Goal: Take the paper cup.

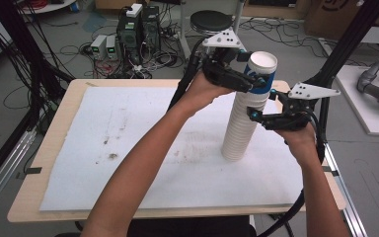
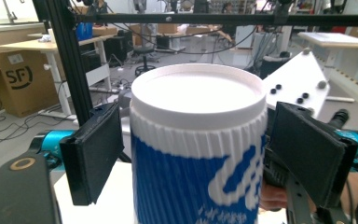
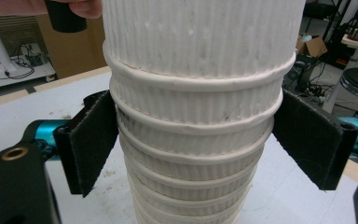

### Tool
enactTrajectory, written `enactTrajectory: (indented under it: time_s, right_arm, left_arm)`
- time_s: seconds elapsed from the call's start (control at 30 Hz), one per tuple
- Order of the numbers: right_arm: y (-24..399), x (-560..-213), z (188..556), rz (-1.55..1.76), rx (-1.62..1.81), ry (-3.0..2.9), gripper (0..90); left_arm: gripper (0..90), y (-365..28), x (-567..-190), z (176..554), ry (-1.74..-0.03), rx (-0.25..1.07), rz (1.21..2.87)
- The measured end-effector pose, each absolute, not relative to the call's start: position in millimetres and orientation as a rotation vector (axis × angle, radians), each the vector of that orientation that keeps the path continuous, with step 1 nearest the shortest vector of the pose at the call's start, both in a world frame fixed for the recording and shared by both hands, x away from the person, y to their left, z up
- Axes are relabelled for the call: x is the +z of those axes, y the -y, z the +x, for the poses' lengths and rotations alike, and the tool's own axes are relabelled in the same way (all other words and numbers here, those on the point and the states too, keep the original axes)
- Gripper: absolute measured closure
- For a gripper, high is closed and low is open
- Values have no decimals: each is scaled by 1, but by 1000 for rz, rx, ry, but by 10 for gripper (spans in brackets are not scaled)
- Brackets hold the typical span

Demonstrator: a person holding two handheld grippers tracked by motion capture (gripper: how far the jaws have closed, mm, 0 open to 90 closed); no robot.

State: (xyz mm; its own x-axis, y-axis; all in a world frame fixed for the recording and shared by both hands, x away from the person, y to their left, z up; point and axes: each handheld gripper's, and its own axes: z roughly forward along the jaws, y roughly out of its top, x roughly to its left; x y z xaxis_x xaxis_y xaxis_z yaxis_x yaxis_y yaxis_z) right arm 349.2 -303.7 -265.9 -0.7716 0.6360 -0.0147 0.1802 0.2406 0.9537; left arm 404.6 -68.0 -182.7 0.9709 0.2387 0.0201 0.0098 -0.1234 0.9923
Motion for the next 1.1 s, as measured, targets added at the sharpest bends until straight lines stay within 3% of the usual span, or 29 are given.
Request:
enactTrajectory:
  time_s: [0.07,0.13,0.6,0.73,1.1]
  right_arm:
    - [304,-266,349,745,1545,-2122,153]
    - [305,-266,349,748,1549,-2120,154]
    - [306,-267,351,755,1564,-2117,158]
    - [307,-267,350,758,1562,-2125,163]
    - [305,-270,350,773,1574,-2097,159]
  left_arm:
    - [176,71,-184,405,-191,204,1692]
    - [258,72,-184,405,-176,204,1691]
    - [269,72,-182,406,-174,211,1692]
    - [278,65,-165,404,-187,198,1567]
    - [277,33,-141,394,-189,271,1509]
